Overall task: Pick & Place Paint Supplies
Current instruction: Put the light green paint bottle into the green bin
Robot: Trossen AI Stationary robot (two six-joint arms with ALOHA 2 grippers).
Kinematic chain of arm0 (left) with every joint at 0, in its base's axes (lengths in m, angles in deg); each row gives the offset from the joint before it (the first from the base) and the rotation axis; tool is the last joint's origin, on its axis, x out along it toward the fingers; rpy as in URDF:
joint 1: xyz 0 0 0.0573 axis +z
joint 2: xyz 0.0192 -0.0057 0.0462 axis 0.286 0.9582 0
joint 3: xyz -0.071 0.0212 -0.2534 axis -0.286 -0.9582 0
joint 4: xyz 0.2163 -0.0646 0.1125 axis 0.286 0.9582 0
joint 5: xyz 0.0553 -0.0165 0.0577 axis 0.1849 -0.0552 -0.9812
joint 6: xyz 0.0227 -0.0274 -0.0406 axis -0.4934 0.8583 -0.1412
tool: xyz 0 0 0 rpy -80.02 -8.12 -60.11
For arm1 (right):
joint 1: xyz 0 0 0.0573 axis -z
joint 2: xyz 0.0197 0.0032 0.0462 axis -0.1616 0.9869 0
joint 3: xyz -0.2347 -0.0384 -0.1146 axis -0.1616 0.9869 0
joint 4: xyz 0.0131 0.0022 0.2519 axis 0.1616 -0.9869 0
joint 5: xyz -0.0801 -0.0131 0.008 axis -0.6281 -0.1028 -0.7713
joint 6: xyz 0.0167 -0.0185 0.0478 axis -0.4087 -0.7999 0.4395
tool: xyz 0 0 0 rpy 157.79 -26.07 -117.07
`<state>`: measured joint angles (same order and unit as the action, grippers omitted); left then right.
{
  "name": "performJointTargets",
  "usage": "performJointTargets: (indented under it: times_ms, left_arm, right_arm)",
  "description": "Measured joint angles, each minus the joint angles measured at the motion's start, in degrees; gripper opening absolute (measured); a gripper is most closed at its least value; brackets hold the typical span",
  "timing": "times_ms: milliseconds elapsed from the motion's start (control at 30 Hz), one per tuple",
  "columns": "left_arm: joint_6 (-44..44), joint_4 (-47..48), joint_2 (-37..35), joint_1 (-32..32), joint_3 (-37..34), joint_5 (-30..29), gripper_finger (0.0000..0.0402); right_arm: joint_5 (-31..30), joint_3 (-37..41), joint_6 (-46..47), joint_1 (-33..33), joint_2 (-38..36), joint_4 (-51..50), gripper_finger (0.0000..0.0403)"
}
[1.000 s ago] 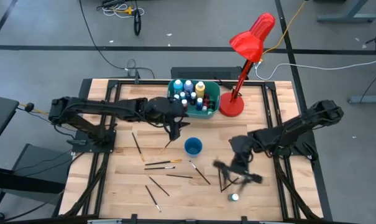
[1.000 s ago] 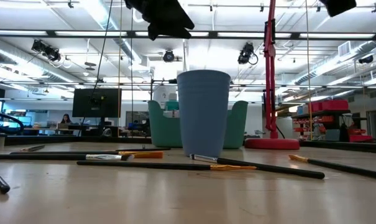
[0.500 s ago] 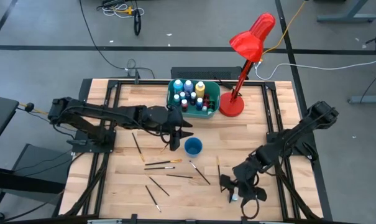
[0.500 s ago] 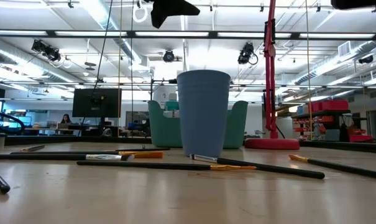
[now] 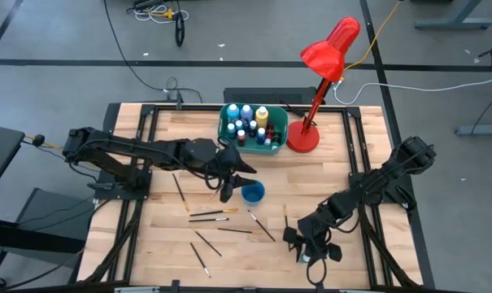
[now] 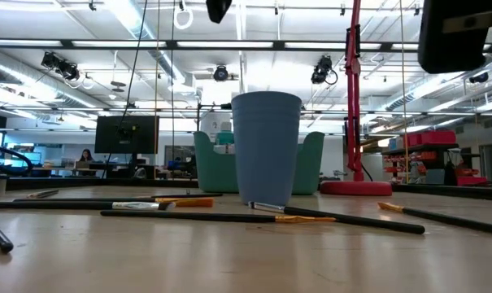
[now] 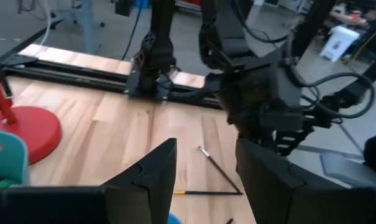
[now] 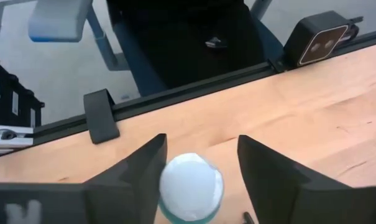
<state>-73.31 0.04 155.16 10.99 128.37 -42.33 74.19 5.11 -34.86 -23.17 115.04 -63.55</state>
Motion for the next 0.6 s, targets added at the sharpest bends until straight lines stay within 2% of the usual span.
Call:
performJointTargets:
  times_ms: [300,467,600]
  left_arm:
    - [-0.2,-0.1,0.0,0.0,0.0,0.5,0.0176]
    - [-0.2,-0.1,0.0,0.0,0.0,0.5,0.0176]
    - [-0.2,-0.1,0.0,0.0,0.0,0.5,0.0176]
  right_arm:
    - [0.3,2.9,0.7,0.2,0.0,5.1,0.0104]
    - [0.0,3.5,3.3,0.2,0.0,8.3,0.0104]
    - [-2.5,2.9,1.5,0.6,-1.2,10.8,0.0125]
